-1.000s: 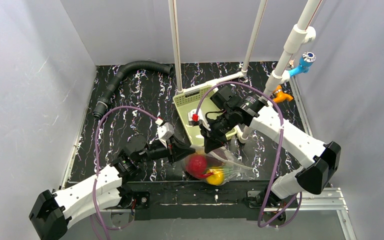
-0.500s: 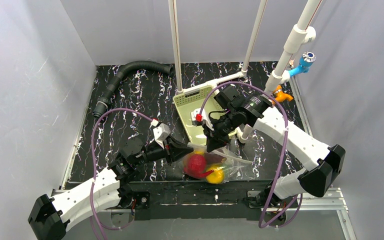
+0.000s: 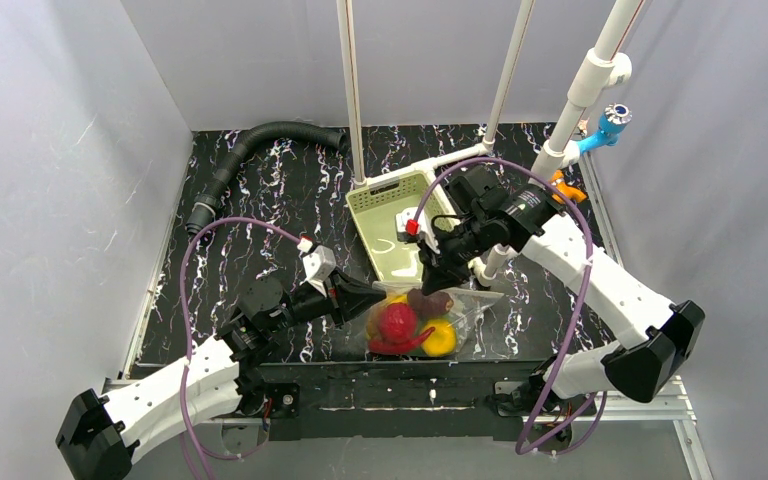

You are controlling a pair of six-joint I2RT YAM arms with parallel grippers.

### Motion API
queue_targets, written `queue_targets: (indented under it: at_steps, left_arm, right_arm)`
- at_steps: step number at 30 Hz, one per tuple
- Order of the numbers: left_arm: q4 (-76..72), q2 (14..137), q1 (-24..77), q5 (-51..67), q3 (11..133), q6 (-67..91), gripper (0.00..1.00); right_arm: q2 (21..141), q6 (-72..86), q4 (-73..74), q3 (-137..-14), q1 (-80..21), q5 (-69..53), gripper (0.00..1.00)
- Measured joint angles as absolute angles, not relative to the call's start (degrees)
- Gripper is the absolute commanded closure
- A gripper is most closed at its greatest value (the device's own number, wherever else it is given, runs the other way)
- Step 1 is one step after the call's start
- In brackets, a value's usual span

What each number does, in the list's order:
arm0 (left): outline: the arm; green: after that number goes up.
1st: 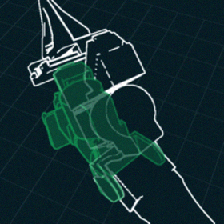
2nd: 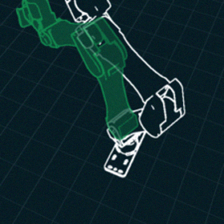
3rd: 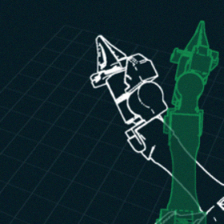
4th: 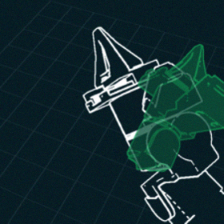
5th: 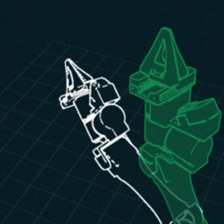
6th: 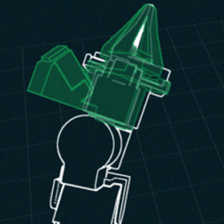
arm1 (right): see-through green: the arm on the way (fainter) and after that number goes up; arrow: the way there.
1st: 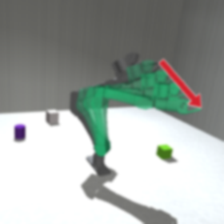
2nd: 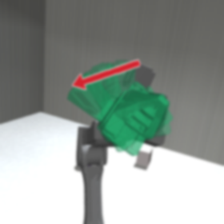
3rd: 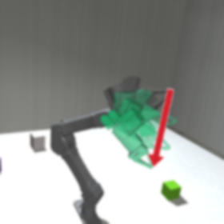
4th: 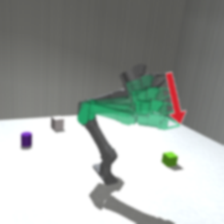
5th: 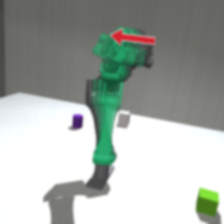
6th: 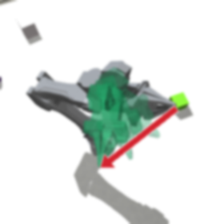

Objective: Open the zip-top bag and remove the fake food
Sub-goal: Unzip the zipper food storage bag at the center of the board.

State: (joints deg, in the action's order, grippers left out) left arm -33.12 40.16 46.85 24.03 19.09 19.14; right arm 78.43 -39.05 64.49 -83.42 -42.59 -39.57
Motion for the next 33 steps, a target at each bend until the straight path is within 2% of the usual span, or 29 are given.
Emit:
queue_targets:
  at_steps: [33]
  left_arm:
    - [-37.36, 43.86, 47.00, 23.11, 18.15, 19.14, 1.00]
  right_arm:
    - [74.48, -39.20, 64.05, -80.44, -38.22, -39.48, 0.99]
